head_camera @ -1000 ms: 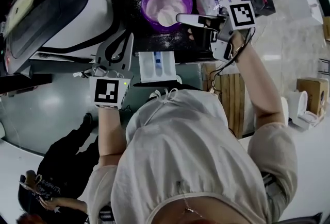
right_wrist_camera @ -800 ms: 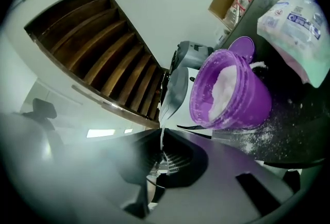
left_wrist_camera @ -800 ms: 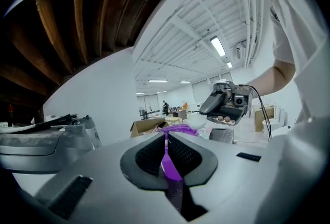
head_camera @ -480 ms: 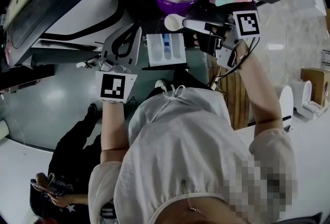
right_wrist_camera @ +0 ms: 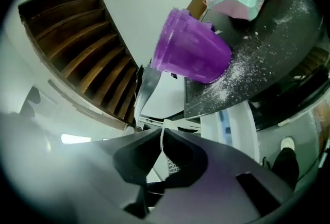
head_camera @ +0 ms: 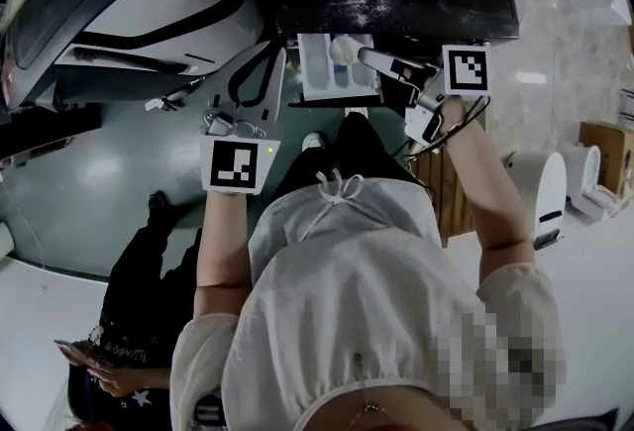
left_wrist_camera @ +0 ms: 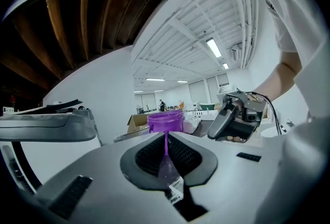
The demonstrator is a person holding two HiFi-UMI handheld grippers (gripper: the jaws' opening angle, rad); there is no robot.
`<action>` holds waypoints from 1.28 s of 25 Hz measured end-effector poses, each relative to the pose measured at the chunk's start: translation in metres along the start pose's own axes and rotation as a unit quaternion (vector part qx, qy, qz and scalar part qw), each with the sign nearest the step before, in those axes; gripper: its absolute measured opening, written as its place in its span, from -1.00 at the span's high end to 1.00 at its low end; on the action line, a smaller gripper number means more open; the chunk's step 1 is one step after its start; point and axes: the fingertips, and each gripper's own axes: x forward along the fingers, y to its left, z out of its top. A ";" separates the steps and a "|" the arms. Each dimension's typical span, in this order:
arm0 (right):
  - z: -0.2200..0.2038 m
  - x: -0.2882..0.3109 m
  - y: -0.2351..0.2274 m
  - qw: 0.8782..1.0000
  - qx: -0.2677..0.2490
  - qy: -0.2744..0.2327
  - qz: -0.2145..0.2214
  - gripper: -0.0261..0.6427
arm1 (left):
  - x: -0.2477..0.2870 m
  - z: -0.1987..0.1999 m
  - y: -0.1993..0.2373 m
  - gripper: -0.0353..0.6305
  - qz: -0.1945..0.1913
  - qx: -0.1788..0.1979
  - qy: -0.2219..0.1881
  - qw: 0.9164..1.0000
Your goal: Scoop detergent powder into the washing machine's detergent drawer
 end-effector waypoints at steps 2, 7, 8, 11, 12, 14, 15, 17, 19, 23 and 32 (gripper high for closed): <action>-0.011 0.006 -0.018 0.999 0.011 -0.006 -0.042 0.89 | -0.007 -0.008 0.001 0.79 0.005 -0.008 0.000 1.000; -0.026 0.043 -0.033 0.998 -0.045 0.008 -0.047 0.89 | -0.023 -0.026 0.008 0.79 0.019 -0.013 0.015 1.000; -0.026 0.048 -0.038 0.996 -0.060 0.009 -0.060 0.89 | -0.025 -0.029 0.010 0.79 0.021 -0.014 0.015 1.000; -0.023 0.061 -0.050 0.986 -0.121 0.011 -0.110 0.89 | -0.030 -0.036 0.014 0.79 0.030 -0.019 0.013 0.999; -0.022 0.066 -0.053 0.981 -0.145 0.013 -0.126 0.89 | -0.032 -0.038 0.016 0.79 0.034 -0.021 0.013 0.999; -0.023 0.077 -0.058 0.969 -0.191 0.024 -0.152 0.89 | -0.037 -0.042 0.019 0.79 0.041 -0.019 0.015 0.999; -0.024 0.082 -0.059 0.963 -0.212 0.031 -0.162 0.89 | -0.038 -0.044 0.019 0.79 0.042 -0.017 0.019 0.999; -0.026 0.090 -0.063 0.951 -0.249 0.045 -0.179 0.89 | -0.040 -0.049 0.020 0.79 0.045 -0.017 0.026 0.999; -0.027 0.095 -0.065 0.934 -0.290 0.058 -0.199 0.89 | -0.042 -0.052 0.021 0.79 0.047 -0.020 0.028 0.998; -0.029 0.101 -0.071 0.906 -0.347 0.075 -0.228 0.89 | -0.047 -0.059 0.023 0.79 0.050 -0.023 0.029 0.998; -0.031 0.112 -0.074 0.798 -0.518 0.117 -0.285 0.89 | -0.047 -0.071 0.027 0.79 0.047 -0.032 0.034 0.998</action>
